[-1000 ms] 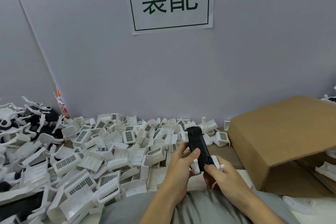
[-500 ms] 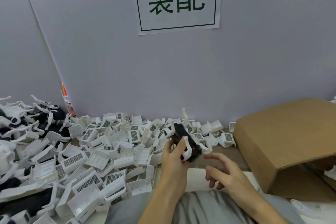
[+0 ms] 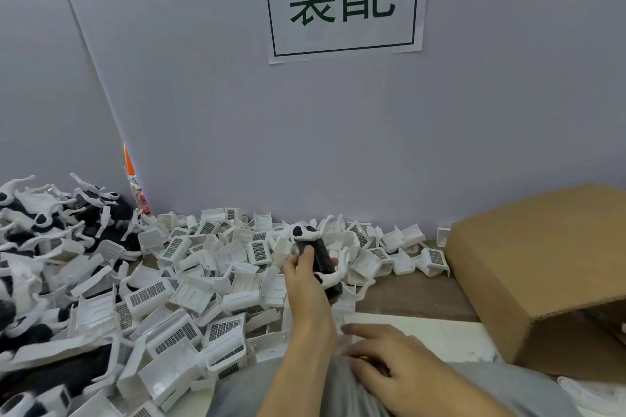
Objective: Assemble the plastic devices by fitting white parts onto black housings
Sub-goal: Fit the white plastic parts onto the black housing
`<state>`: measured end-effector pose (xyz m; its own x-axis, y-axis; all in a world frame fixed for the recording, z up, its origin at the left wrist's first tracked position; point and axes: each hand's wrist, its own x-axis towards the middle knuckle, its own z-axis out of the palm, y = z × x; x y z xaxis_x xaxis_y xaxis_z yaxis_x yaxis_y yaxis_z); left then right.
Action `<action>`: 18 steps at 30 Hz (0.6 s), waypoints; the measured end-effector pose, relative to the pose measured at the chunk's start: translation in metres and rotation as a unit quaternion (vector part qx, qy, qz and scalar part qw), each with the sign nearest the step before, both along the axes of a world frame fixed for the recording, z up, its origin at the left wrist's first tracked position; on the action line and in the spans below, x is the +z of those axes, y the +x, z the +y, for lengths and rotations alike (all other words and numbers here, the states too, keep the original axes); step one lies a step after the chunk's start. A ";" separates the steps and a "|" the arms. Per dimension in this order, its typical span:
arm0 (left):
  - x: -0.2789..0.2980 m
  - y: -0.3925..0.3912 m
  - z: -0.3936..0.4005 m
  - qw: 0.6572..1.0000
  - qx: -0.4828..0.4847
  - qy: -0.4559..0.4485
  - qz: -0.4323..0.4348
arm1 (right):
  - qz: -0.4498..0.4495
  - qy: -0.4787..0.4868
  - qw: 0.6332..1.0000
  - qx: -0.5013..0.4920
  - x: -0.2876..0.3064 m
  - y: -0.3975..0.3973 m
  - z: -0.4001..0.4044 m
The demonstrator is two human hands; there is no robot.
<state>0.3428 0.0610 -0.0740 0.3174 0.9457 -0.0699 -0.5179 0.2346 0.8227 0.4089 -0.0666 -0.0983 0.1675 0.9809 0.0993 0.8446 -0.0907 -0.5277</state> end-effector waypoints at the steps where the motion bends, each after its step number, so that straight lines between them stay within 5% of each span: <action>1: -0.001 0.001 -0.002 1.000 -0.015 -0.006 0.007 | 0.014 -0.001 1.000 0.000 0.002 -0.001 0.001; 7: -0.004 0.004 -0.005 0.999 -0.045 0.013 0.027 | 0.087 0.070 0.993 -0.045 0.000 0.005 -0.001; 18: -0.005 0.001 -0.005 1.000 -0.014 0.015 0.018 | 0.071 0.062 0.984 -0.149 -0.010 0.015 -0.003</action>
